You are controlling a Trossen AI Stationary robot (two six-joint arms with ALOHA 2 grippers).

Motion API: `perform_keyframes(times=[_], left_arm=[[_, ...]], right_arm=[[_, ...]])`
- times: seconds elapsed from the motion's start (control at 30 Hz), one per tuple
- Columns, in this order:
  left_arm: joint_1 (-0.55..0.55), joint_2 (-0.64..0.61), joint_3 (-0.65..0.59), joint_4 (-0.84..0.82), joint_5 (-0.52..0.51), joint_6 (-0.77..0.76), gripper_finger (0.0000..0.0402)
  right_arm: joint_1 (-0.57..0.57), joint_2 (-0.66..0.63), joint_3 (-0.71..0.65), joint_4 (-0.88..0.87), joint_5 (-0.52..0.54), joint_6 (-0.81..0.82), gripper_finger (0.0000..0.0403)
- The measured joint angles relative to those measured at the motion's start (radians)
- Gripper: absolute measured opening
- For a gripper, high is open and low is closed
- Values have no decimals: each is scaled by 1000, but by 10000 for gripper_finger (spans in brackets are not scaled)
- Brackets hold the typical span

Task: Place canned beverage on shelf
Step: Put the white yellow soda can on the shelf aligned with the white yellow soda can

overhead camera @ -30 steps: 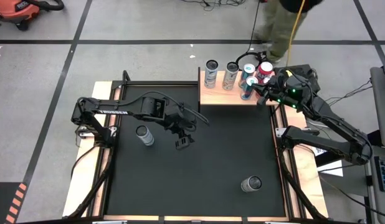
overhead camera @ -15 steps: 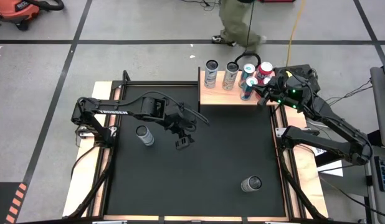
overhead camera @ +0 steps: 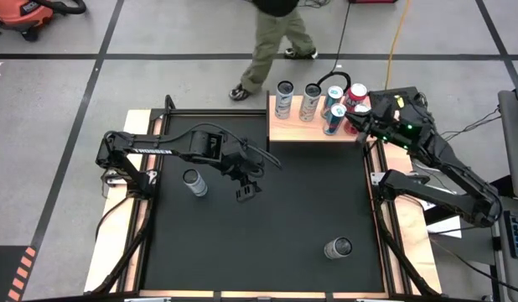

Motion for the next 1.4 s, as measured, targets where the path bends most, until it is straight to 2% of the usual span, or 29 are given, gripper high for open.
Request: perform_keyframes(times=[0.17, 0.37, 0.5, 0.63, 0.8, 1.07, 1.3, 1.4], left_arm=[[0, 0, 0, 0, 0, -1, 322], [0, 0, 0, 0, 0, -1, 322], [0, 0, 0, 0, 0, -1, 322], [0, 0, 0, 0, 0, -1, 322], [0, 0, 0, 0, 0, -2, 322], [0, 0, 0, 6, 0, -2, 322], [0, 0, 0, 55, 0, -2, 322], [0, 0, 0, 55, 0, -2, 322]], right_arm=[[0, -72, 0, 0, -95, 0, 0], [0, -134, 0, -33, -94, 1, 1], [0, -151, 1, -43, -93, -1, 18], [0, -153, 1, -102, -94, -20, 60], [0, -152, 1, -200, -94, -80, 132], [0, -152, 1, -369, -94, -61, 238], [0, -152, 1, -411, -93, -3, 283], [0, -152, 1, -397, -182, 50, 287]])
